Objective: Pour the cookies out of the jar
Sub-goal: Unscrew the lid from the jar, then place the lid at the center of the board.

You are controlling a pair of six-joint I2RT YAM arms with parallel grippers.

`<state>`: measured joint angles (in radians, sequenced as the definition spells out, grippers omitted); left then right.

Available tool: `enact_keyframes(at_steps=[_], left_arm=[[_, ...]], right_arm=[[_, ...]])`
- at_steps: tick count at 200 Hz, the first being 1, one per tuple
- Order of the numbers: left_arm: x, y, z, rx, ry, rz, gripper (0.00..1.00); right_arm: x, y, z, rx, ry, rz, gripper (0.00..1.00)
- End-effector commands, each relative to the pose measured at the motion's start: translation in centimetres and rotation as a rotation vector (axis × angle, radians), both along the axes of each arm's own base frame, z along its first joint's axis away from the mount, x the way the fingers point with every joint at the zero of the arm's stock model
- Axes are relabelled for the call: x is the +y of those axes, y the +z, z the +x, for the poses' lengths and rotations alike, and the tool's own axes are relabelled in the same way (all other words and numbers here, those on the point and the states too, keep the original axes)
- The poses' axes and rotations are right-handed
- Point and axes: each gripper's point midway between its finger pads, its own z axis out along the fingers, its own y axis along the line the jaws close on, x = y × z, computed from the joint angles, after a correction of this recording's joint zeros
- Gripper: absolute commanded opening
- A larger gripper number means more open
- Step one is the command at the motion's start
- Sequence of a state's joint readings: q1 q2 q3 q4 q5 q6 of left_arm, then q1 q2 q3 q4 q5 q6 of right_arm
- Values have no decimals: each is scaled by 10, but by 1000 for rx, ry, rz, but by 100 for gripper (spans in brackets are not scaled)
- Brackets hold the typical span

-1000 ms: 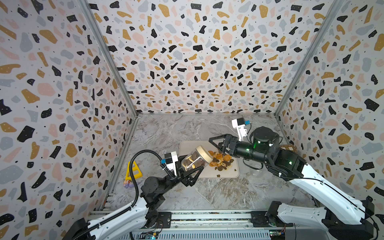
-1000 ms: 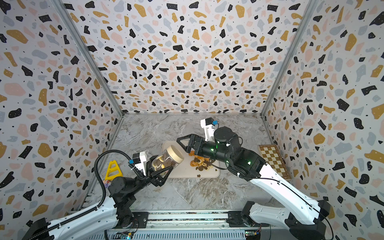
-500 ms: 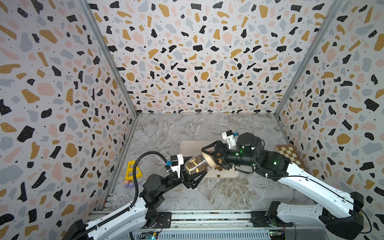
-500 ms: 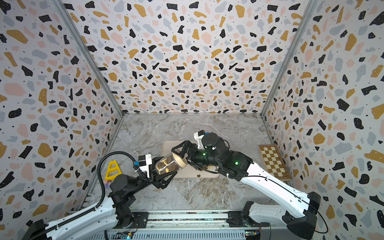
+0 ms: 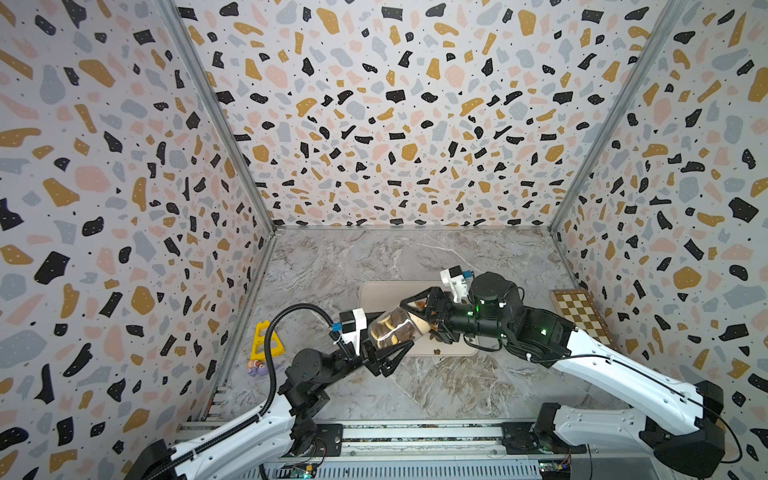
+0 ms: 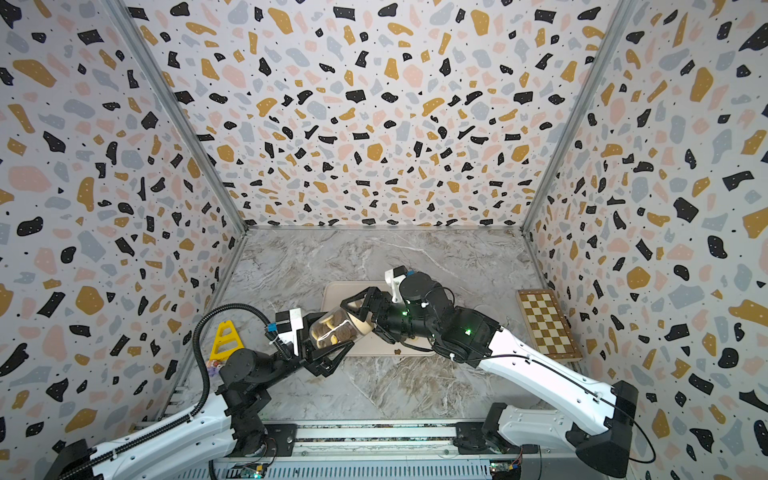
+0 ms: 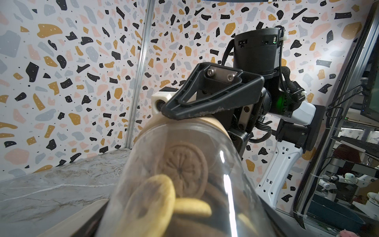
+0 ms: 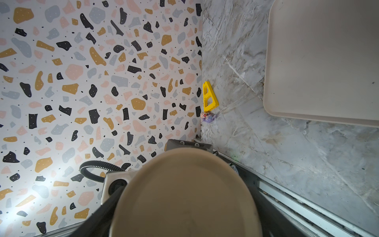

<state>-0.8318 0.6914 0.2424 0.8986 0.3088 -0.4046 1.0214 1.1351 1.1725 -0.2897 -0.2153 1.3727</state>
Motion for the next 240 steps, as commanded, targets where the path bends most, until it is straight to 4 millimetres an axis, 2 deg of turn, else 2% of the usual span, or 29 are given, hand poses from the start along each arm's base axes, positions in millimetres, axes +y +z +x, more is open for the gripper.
enact_keyframes(at_steps=[1, 12, 38, 68, 104, 144, 185, 199, 215, 240], left_arm=[[24, 68, -15, -138, 7, -218, 0], [25, 72, -16, -131, -4, -245, 0], [30, 83, -19, -106, -38, -324, 0], [29, 91, -24, -81, -100, -353, 0], [31, 87, -25, -57, -109, -367, 0], [30, 87, -26, -50, -125, -363, 0], [31, 86, -26, -50, -120, -366, 0], [32, 86, -26, -56, -115, -365, 0], [34, 87, -27, -65, -103, -368, 0], [37, 85, -27, -75, -74, -351, 0]], right_arm=[[-5, 32, -1, -138, -1, 76, 81], [-1, 37, -2, -188, 24, 107, 80], [10, 66, -9, -419, 119, 199, 78], [1, 92, -14, -657, 138, 214, 78], [-12, 112, -11, -750, 148, 264, 74], [-21, 121, -12, -820, 144, 278, 73], [-52, 127, 2, -845, 58, 252, 72], [-60, 124, 6, -831, 36, 218, 71], [-70, 112, 9, -806, -3, 155, 69], [-91, 74, 15, -729, -66, -2, 68]])
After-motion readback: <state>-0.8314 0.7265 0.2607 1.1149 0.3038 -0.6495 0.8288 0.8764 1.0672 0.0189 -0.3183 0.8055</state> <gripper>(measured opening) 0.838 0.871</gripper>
